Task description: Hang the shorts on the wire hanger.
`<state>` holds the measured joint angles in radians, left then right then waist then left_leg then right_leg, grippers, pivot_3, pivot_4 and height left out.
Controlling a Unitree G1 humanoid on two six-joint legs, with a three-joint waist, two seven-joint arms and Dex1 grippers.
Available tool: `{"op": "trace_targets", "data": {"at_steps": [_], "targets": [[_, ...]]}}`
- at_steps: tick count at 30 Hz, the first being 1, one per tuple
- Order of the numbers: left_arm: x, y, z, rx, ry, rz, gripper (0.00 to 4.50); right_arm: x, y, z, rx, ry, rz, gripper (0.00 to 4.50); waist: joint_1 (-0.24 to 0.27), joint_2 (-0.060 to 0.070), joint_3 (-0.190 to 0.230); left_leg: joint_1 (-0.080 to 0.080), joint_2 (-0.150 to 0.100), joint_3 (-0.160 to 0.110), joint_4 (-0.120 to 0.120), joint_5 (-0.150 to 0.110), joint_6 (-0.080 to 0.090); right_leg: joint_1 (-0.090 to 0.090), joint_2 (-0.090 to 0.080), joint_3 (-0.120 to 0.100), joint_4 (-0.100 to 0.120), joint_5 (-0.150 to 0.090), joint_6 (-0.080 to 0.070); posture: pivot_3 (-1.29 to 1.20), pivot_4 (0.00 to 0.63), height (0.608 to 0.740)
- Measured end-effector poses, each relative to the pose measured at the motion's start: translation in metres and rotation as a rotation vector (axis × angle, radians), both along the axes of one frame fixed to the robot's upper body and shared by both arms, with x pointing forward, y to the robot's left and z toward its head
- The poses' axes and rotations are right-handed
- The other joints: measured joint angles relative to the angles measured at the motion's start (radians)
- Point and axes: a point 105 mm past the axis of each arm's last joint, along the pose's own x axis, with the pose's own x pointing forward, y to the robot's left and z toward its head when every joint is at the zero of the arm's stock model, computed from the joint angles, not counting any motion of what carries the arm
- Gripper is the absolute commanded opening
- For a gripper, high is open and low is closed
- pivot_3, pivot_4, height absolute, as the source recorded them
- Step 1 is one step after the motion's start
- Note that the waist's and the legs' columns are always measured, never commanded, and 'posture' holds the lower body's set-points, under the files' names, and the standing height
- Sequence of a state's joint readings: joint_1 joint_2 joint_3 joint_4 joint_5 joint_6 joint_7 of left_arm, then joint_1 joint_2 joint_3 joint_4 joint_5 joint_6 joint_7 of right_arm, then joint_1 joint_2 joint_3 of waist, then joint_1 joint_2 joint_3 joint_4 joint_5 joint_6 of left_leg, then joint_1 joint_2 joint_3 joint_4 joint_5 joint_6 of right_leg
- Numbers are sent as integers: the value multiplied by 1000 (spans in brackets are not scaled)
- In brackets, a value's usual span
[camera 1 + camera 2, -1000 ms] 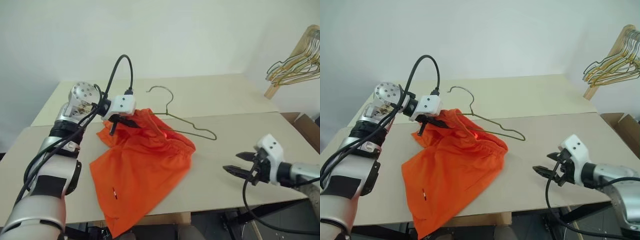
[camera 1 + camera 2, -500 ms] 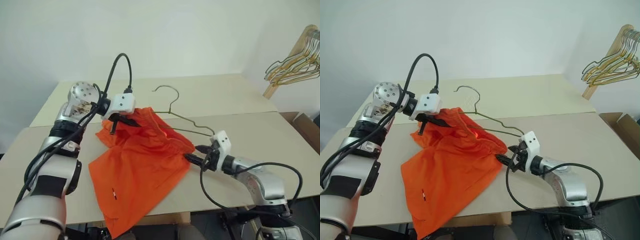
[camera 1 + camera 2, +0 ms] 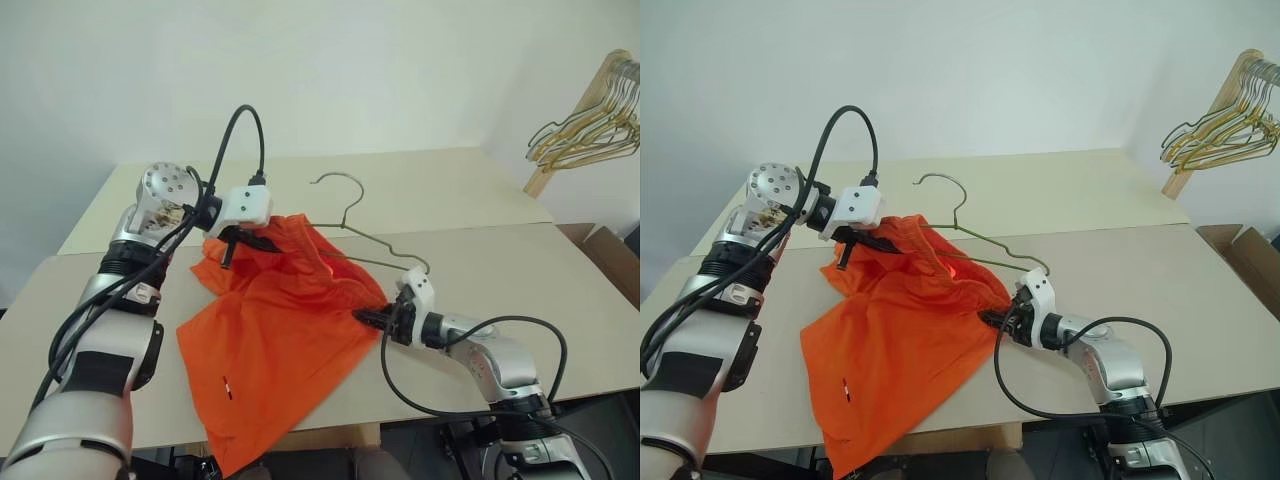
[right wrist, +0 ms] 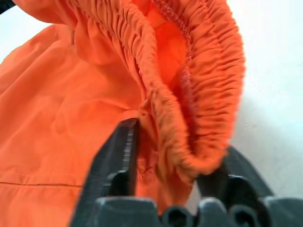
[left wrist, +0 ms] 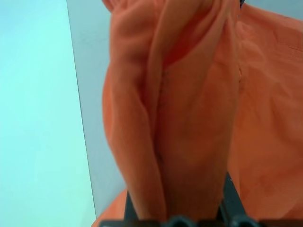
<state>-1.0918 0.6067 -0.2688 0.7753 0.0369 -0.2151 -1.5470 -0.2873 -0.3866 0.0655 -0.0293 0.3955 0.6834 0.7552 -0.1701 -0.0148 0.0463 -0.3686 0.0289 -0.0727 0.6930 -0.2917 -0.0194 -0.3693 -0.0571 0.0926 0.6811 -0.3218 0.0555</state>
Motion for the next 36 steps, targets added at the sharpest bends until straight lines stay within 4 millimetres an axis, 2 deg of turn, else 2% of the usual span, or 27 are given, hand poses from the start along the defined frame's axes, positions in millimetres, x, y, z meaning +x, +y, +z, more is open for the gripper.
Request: {"op": "trace_targets", "data": {"at_steps": [2,3,7,11,15,21,29,36], "targets": [[0,0,0,-1,-2,1,0,0,-1,0,-5,-3,0,238,0,0,0,0,0,0,0,0,0,0,0,0,0,0,0,-92,0,740],[0,-1,0,-3,-3,2,0,-2,-3,0,-12,-5,0,46,0,0,0,0,0,0,0,0,0,0,0,0,0,0,0,-92,0,740],[1,-1,0,-7,-5,6,0,-10,-12,-3,-41,-5,-4,46,2,0,0,-1,0,0,0,0,0,0,0,-1,0,0,0,-101,0,740],[0,1,-2,-20,18,17,0,-14,-23,7,-19,-13,-37,46,-1,0,0,0,0,0,0,0,0,0,0,-1,0,0,0,-107,0,740],[-10,10,-3,-58,78,-4,0,-14,-40,13,22,23,-83,46,-9,0,0,0,0,-1,0,0,0,0,0,-1,0,0,0,-111,0,740],[-28,30,-11,-10,112,-33,0,-21,-50,20,54,46,-53,46,-7,0,0,0,0,-5,1,-1,1,1,0,-1,0,0,0,-107,0,740],[-23,28,-23,13,117,-18,0,-24,-59,25,31,49,-19,46,9,0,0,0,0,-2,1,-1,1,2,0,-3,-1,0,0,-109,0,740],[-19,26,-23,-30,121,2,0,-27,-62,27,22,51,-5,46,13,0,0,0,0,-2,2,-1,1,2,0,-3,-1,0,0,-113,0,740]]}}
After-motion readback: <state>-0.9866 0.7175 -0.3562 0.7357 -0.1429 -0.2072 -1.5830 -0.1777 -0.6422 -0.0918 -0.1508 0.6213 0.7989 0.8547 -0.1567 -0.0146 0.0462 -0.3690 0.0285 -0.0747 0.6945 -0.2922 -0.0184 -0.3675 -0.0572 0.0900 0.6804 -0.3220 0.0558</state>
